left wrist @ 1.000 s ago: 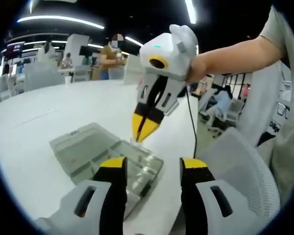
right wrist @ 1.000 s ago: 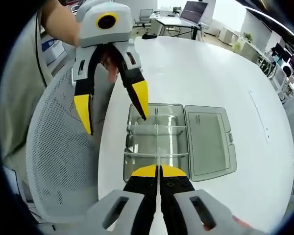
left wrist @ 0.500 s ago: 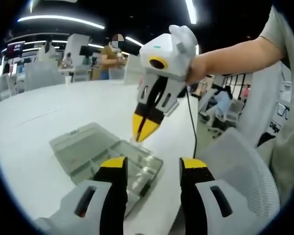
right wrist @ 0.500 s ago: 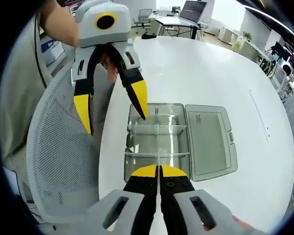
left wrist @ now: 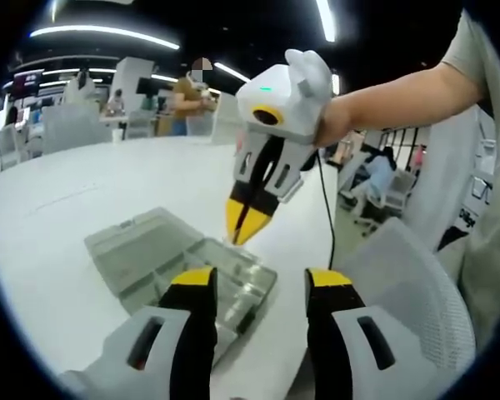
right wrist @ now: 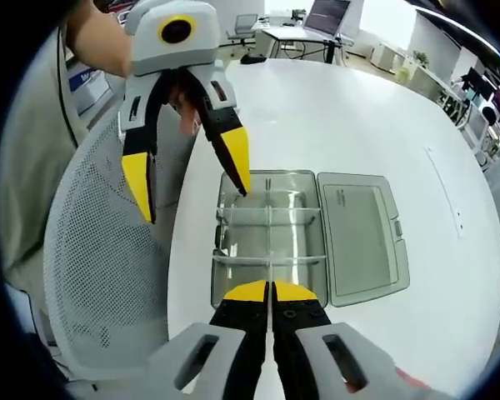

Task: Insert the divider into the dual guide fixture by aligning both edges with the guide slots and pushing it downward to the bottom, including one-sided entry, uneven engagement, binding, and posture correction.

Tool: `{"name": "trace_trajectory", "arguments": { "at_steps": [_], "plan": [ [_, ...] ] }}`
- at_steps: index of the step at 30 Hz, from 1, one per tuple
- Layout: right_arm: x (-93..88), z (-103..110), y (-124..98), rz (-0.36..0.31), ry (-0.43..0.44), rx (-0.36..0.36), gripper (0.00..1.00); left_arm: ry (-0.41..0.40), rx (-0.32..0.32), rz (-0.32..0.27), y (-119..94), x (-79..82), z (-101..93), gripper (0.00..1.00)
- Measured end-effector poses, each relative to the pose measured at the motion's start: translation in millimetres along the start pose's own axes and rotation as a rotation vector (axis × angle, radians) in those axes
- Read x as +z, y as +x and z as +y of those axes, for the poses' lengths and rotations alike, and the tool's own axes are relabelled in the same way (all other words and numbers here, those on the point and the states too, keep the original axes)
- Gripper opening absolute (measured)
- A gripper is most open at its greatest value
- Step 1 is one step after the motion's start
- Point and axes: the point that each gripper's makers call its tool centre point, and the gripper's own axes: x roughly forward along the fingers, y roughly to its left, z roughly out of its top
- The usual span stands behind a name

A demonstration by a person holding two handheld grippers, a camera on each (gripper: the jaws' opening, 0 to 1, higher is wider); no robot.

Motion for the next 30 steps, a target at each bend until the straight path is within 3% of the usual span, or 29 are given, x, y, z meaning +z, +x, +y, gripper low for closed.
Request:
{"name": "trace_trajectory", "arguments": {
  "at_steps": [30],
  "plan": [
    [-1.3, 0.4, 4.3, 0.050, -0.033, 0.027, 0.00, -0.004, 0.005, -0.004, -0.8, 1.4, 2.5, 0.40]
  ]
}}
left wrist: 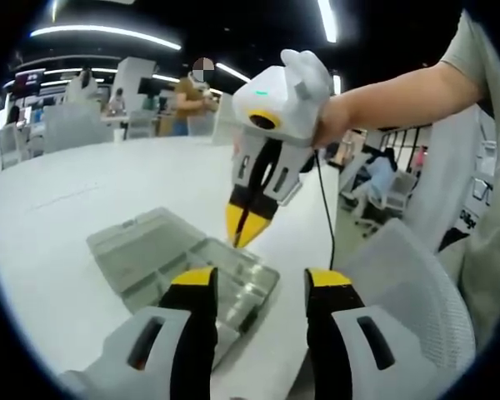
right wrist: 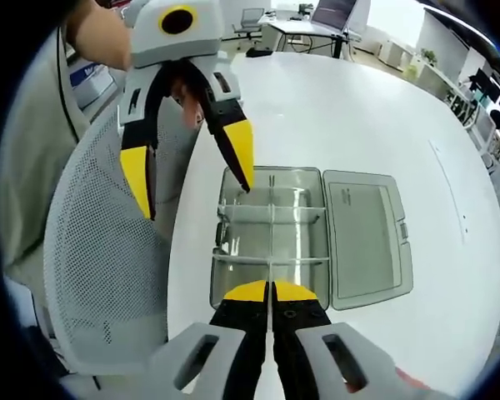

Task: Insert the divider into the dual guide fixture by aligning both edges with the guide slots and pushing it downward to the bottom, including one-sided entry, uneven engagement, binding, and posture correction.

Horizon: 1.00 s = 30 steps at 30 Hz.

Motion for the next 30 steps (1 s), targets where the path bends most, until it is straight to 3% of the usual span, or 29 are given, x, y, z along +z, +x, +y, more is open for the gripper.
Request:
{"name": "trace_trajectory", "arguments": {
  "at_steps": [14, 30],
  "plan": [
    [-1.8, -0.6, -2.9, 0.093, -0.053, 0.003, 0.00, 0.004, -0.007, -0.004, -1.1, 1.8, -0.2, 0.40],
    [-3.8, -0.7, 2.8, 0.137, -0.061, 0.016, 0.00, -0.003, -0.003, -0.004, -3.2, 0.6, 2.0, 0.40]
  ]
}}
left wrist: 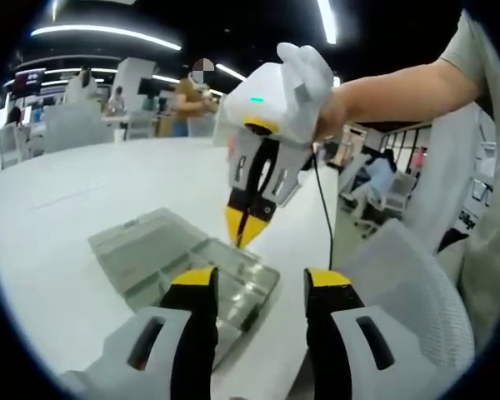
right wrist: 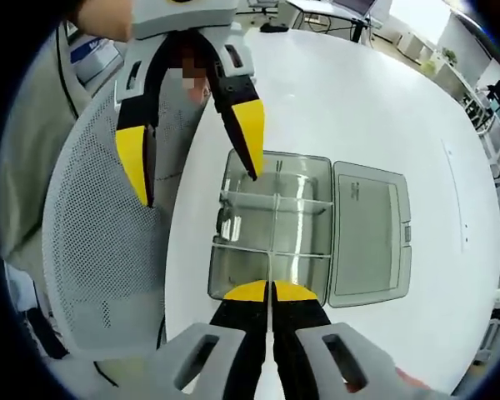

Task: Insert the divider into the dual guide fixture by aligning both edges with the guide slots and pushing it downward to the bottom, including one-sided entry, uneven engagement, binding, and posture correction.

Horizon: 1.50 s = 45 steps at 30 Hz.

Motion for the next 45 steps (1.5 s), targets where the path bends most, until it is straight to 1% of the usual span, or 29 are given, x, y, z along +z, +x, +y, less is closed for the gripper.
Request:
{"name": "trace_trajectory", "arguments": {
  "at_steps": [9, 20, 45],
  "plan": [
    [-2.1, 0, 3, -0.009, 0.041, 0.004, 0.00, -0.002, -0.001, -0.003, 0, 0.5, 0.1, 0.39],
    [-5.0, 0, 9, -0.004, 0.042, 0.018, 0.00, -0.004, 0.005, -0.007, 0, 1.1, 0.5, 0.39],
    [-7.2, 1, 20, -0.014, 0.075, 0.058, 0.00, -0.008, 0.020, -0.007, 0, 0.8, -0.2, 0.39]
  ]
}}
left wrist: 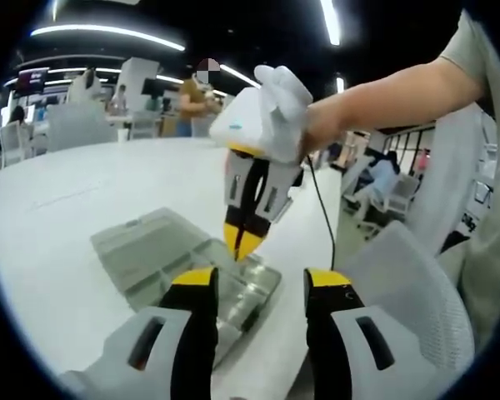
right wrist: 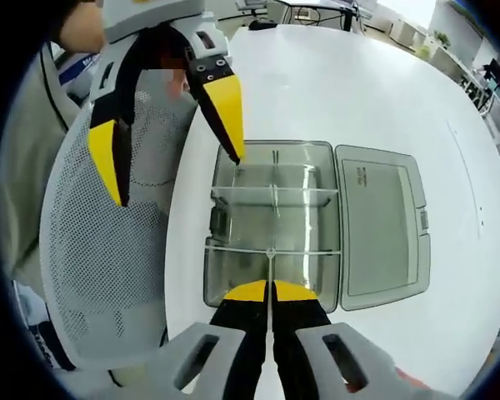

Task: Insert the divider into the dual guide fixture by aligning both edges with the guide slots and pushing it downward to the bottom, including one-sided entry, uneven engagement, binding, and posture correction.

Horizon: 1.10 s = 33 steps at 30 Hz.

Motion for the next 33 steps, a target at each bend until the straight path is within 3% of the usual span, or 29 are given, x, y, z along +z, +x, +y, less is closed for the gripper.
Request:
{"name": "trace_trajectory", "arguments": {
  "at_steps": [33],
  "plan": [
    [-3.5, 0, 13, -0.011, -0.007, 0.008, 0.00, 0.005, 0.012, 0.008, -1, 1.2, -2.1, 0.39]
  ]
}}
